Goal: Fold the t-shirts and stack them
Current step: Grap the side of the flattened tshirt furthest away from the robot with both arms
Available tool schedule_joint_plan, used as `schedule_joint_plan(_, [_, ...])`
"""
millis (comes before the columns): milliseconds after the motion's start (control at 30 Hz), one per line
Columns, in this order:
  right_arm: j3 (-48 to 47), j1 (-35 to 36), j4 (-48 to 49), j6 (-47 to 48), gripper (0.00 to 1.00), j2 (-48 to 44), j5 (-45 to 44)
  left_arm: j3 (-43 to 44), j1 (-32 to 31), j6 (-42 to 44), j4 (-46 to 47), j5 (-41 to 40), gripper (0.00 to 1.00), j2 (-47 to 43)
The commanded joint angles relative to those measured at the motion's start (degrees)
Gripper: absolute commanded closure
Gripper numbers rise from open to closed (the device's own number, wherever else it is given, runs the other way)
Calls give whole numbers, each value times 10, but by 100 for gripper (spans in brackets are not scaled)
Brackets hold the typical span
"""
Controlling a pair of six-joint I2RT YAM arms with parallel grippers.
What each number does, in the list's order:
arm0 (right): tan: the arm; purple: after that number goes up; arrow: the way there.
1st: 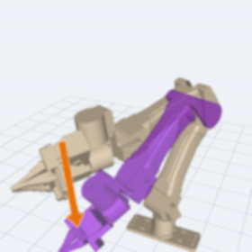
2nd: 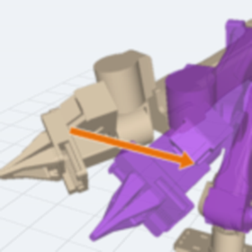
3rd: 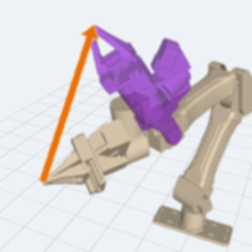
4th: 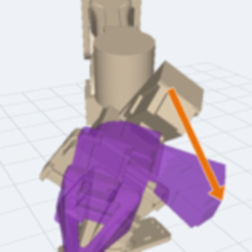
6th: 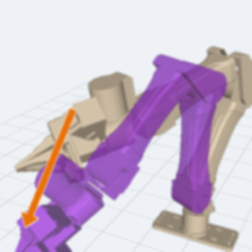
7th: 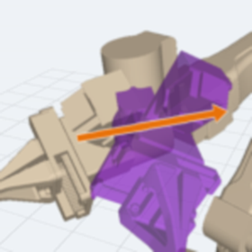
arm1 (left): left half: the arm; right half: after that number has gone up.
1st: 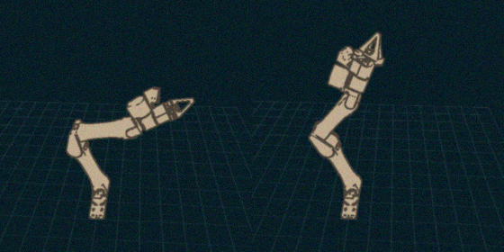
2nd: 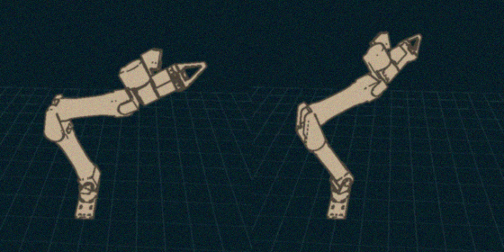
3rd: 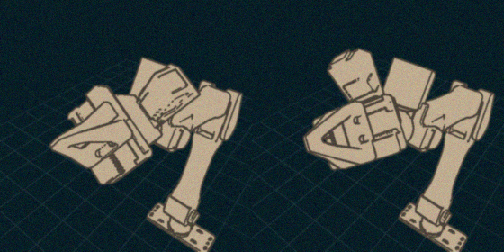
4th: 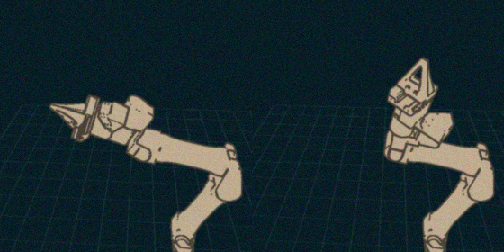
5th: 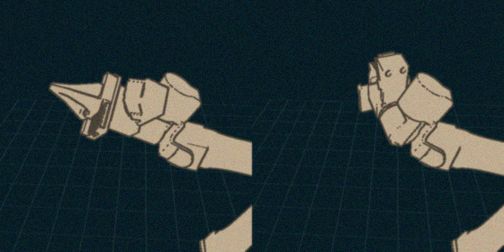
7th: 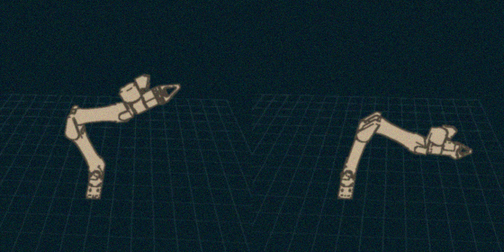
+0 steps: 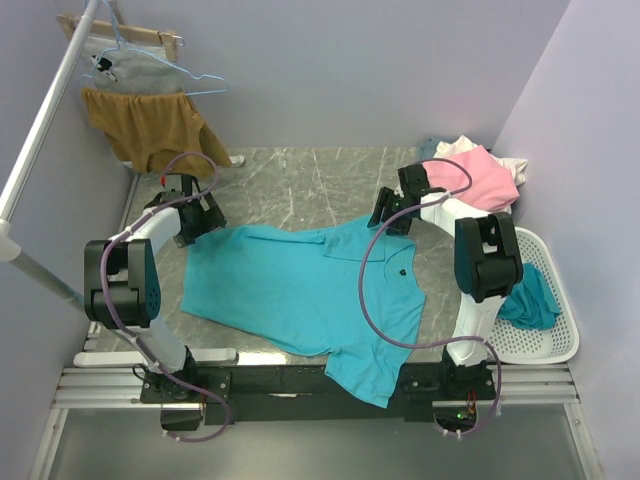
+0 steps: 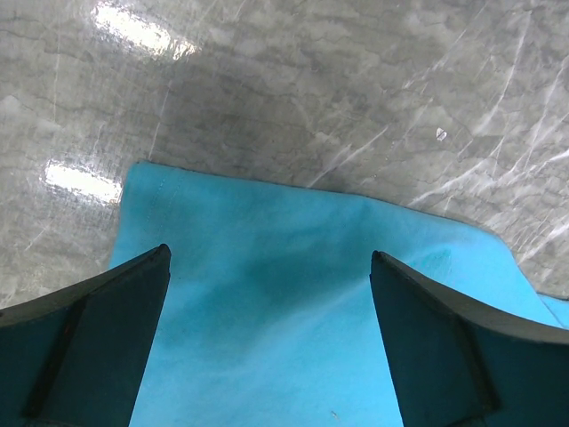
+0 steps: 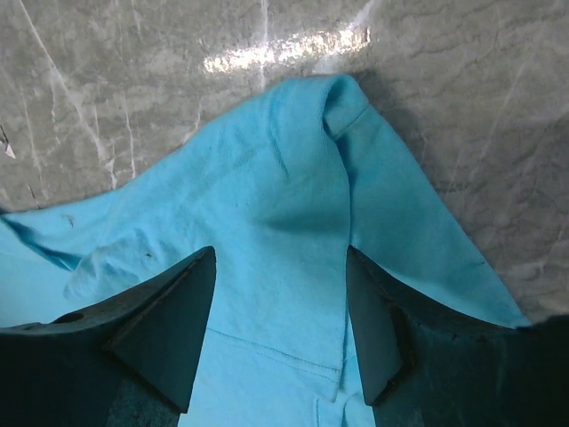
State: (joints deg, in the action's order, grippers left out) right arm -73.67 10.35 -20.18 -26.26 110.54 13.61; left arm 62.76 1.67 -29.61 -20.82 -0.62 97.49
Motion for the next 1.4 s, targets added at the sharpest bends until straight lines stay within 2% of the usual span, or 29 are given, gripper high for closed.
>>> schedule_joint_plan(0, [-11,-4,4,13,34,-1,-4,0,2,1,15,11,1,8])
schedule_joint_plan(267, [-19,-4,-8,12,40,23,-5,0,2,2,13,12,1,16])
schedule_joint_plan(467, [-26,-4,-20,15,41,35,-13,0,-1,2,14,15,1,23])
schedule_joint_plan(533, [-31,-4,-23,15,46,40,-12,1,-1,2,14,15,0,24])
schedule_joint_plan(567, [-31,-5,-21,17,51,42,-3,2,-1,3,13,15,1,25])
schedule_joint_plan(600, [-31,-4,-19,19,69,43,-2,3,-2,3,14,17,1,26])
schedule_joint_plan(700, [-29,-4,-10,20,100,36,7,3,-2,3,14,16,1,24])
schedule_joint_plan(933, [-5,-4,8,21,100,-60,21,-3,-2,-1,19,8,1,-5])
schedule_joint_plan(1167, [-16,-13,-35,17,100,-196,-75,-2,-2,2,12,-14,1,-45])
schedule_joint_plan(1367, [-9,-13,-69,27,100,-243,-50,13,-2,1,15,-9,1,7])
